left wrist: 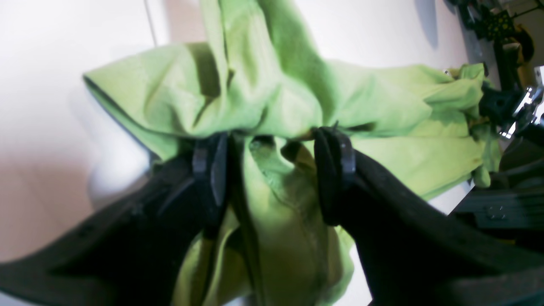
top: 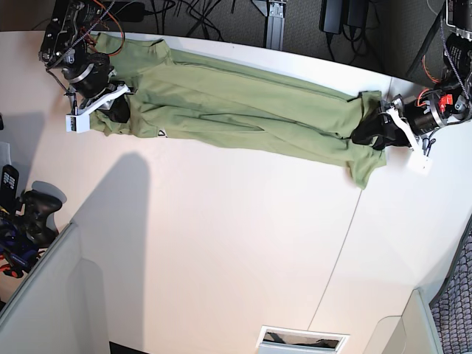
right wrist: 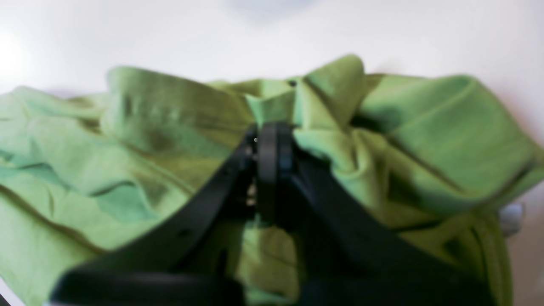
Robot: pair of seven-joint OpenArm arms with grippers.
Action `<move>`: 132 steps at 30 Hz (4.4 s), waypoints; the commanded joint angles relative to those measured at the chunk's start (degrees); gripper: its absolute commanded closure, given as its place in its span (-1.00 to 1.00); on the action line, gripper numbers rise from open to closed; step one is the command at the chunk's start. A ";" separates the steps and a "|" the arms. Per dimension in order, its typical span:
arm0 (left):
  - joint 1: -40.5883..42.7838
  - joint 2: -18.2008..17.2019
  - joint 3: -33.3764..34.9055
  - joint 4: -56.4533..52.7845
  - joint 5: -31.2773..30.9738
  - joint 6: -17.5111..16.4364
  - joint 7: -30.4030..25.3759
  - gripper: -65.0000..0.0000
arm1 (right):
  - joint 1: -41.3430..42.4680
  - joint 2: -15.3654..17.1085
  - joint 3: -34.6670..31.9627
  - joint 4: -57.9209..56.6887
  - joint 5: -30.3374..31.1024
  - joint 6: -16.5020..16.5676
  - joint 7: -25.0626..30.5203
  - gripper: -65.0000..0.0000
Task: Layout the t-shirt on the table in an organized manner, then fold the t-shirt properly
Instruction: 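Lower the folded edge with both grippers and straighten the strip, then carry the hem end with the left gripper toward the right gripper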
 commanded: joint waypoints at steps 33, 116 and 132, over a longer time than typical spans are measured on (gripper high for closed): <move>-3.65 5.29 -0.33 0.68 14.84 5.66 -10.12 1.00 | 0.44 0.63 0.28 0.15 0.22 0.15 -1.53 1.00; -12.83 8.94 24.13 12.24 36.94 0.46 -14.34 0.21 | 0.59 -4.96 1.07 11.72 7.08 0.24 -5.99 0.65; -12.85 8.46 24.11 22.25 19.06 -0.71 -5.66 -0.02 | 0.57 -4.94 1.07 11.72 4.92 0.22 -5.35 0.65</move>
